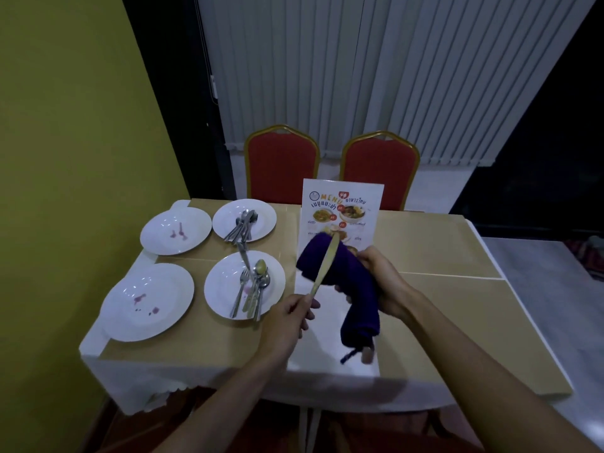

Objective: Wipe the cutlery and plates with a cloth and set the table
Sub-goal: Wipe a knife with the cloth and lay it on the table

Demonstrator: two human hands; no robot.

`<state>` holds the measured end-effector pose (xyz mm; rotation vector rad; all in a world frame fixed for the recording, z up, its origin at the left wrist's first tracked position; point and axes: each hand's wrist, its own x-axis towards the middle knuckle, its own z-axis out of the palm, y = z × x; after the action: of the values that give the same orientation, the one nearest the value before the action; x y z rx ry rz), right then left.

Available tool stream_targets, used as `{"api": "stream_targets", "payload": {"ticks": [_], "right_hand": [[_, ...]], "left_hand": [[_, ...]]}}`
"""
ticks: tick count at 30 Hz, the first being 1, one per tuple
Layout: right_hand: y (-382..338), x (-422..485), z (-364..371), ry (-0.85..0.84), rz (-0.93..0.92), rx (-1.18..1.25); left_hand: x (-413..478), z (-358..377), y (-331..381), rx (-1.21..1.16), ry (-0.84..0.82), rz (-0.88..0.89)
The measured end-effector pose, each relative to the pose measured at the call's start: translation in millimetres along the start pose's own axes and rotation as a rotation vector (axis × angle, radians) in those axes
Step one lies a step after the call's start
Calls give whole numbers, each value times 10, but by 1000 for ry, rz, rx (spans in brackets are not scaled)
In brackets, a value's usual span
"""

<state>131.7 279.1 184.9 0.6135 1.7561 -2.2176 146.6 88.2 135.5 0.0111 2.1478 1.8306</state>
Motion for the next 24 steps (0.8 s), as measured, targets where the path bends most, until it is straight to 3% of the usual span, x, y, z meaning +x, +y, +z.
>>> {"api": "stream_targets", "payload": {"ticks": [3, 7, 12, 16, 20, 24], "right_hand": [[119, -181, 180, -142, 44, -22], [231, -167, 251, -217, -81, -161], [410, -182, 423, -32, -151, -300], [527, -185, 470, 74, -188, -287], [517, -192, 436, 111, -191, -310], [525, -233, 438, 98, -183, -383]], "left_hand": [[-2, -49, 65, -134, -64, -101], [-40, -148, 78, -253, -161, -184], [-66, -194, 59, -322, -219, -190], [26, -294, 159, -198, -271, -195], [259, -379, 368, -144, -50, -71], [459, -292, 560, -19, -80, 7]]}}
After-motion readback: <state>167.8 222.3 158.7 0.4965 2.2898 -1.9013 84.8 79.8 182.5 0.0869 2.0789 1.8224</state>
